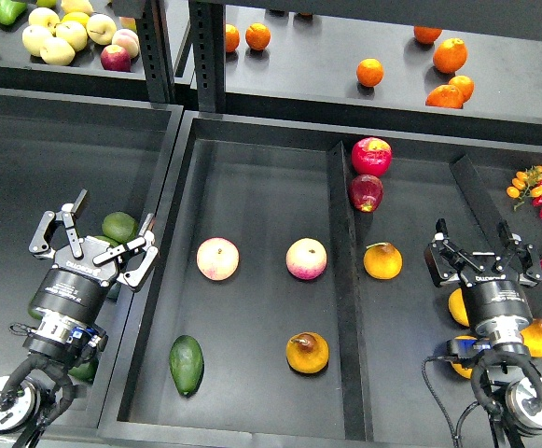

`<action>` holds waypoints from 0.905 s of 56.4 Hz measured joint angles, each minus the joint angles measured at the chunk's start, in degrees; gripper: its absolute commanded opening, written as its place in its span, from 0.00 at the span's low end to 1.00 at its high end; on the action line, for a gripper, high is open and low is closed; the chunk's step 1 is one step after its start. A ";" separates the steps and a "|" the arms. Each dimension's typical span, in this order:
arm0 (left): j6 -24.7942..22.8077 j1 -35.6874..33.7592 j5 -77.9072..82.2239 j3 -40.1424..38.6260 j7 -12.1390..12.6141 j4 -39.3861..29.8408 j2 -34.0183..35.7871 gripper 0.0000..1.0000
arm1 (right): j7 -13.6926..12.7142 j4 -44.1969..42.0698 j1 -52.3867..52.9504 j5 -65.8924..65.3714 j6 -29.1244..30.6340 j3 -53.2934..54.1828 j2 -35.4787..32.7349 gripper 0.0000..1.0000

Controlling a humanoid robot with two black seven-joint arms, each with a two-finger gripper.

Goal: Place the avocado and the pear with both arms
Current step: 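Move the left gripper into the middle compartment toward the dark green avocado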

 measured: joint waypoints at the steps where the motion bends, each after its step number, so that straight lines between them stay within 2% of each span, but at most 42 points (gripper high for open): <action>1: -0.01 -0.02 0.00 -0.15 -0.01 0.00 0.00 0.99 | 0.00 0.00 0.00 0.00 0.00 0.00 0.00 1.00; 23: -2.10 -0.79 0.04 -2.34 -0.05 0.00 0.00 0.99 | 0.00 -0.08 -0.09 0.00 0.00 0.00 0.00 1.00; 51: -2.20 -0.83 0.18 -2.35 -0.02 0.08 0.00 0.99 | 0.00 -0.17 -0.09 0.00 -0.09 -0.24 0.00 1.00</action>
